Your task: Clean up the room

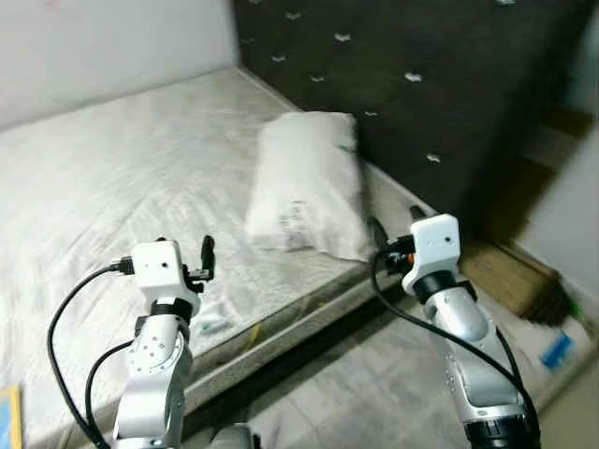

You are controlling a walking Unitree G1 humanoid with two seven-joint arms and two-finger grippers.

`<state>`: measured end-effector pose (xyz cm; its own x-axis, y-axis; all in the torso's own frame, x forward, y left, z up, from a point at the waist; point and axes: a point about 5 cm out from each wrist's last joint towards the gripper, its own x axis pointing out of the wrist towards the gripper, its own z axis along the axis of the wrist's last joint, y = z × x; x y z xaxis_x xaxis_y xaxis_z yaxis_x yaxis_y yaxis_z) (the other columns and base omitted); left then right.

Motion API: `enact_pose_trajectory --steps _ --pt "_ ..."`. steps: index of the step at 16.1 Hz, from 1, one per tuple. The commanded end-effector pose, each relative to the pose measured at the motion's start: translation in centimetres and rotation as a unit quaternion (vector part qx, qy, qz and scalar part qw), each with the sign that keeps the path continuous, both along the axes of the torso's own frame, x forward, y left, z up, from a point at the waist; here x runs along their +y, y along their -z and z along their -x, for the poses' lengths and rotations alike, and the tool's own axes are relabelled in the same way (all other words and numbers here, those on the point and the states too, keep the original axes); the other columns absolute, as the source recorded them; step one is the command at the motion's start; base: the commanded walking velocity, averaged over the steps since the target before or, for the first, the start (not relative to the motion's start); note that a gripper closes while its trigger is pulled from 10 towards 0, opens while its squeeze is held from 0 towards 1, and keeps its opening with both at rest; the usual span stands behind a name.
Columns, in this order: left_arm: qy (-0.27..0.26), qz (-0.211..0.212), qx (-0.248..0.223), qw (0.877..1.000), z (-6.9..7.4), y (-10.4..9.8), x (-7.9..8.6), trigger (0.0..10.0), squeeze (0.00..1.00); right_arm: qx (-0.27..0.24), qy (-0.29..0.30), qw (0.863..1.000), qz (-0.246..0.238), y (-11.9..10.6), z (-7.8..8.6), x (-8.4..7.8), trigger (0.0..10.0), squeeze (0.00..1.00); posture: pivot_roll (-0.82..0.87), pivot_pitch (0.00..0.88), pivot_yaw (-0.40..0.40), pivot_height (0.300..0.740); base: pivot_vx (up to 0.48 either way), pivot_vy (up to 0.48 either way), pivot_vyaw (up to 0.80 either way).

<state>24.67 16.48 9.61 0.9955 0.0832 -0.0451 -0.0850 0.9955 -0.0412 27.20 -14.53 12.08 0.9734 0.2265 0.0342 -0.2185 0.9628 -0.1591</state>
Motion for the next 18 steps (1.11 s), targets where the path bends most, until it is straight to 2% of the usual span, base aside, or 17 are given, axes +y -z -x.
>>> enact_pose_trajectory --steps 1,4,6,9,11,13,17,18 --pt "-0.017 -0.011 0.002 1.0 0.25 -0.12 0.62 10.0 0.0 -0.003 -0.013 1.0 -0.008 -0.29 -0.21 0.74 10.0 0.0 -0.05 0.0 -0.02 0.74 0.0 0.0 0.8" --pt "-0.002 -0.018 0.002 1.0 0.12 -0.17 0.73 10.0 0.0 0.0 -0.006 1.0 -0.008 -0.16 -0.02 0.64 10.0 0.0 -0.05 0.0 -0.009 0.74 0.0 0.0 0.8" --pt "-0.011 -0.025 0.004 1.0 0.11 -0.26 0.84 10.0 0.0 0.001 0.002 1.0 -0.002 -0.05 0.06 0.49 10.0 0.0 -0.05 0.0 -0.008 0.74 0.0 0.0 0.8" --pt "-0.036 -0.062 0.001 0.997 0.88 -0.68 0.69 10.0 0.0 0.006 0.019 1.0 0.008 0.28 -0.14 -0.22 10.0 0.0 -0.05 0.0 -0.012 0.74 0.0 0.0 0.0" --pt "-0.004 -0.053 -0.006 0.999 0.97 -0.71 0.36 10.0 0.0 0.007 0.016 1.0 0.006 0.27 -0.29 -0.11 10.0 0.0 -0.04 0.0 -0.015 0.74 0.0 0.0 0.0" --pt "-0.011 -0.064 -0.012 0.998 0.67 -0.77 0.66 10.0 0.0 0.002 0.0 1.0 0.013 0.11 -0.4 0.42 10.0 0.0 -0.04 0.0 -0.016 0.74 0.0 0.0 0.63" --pt "-0.005 -0.054 -0.018 0.998 0.47 -1.07 0.41 10.0 0.0 0.001 0.001 1.0 0.003 0.05 -0.57 0.43 10.0 0.0 -0.04 0.0 -0.014 0.74 0.0 0.0 0.76" --pt "-0.003 -0.053 -0.017 0.998 0.53 -1.0 0.36 10.0 0.0 0.002 0.002 1.0 0.002 0.06 -0.6 0.41 10.0 0.0 -0.04 0.0 -0.013 0.74 0.0 0.0 0.0"
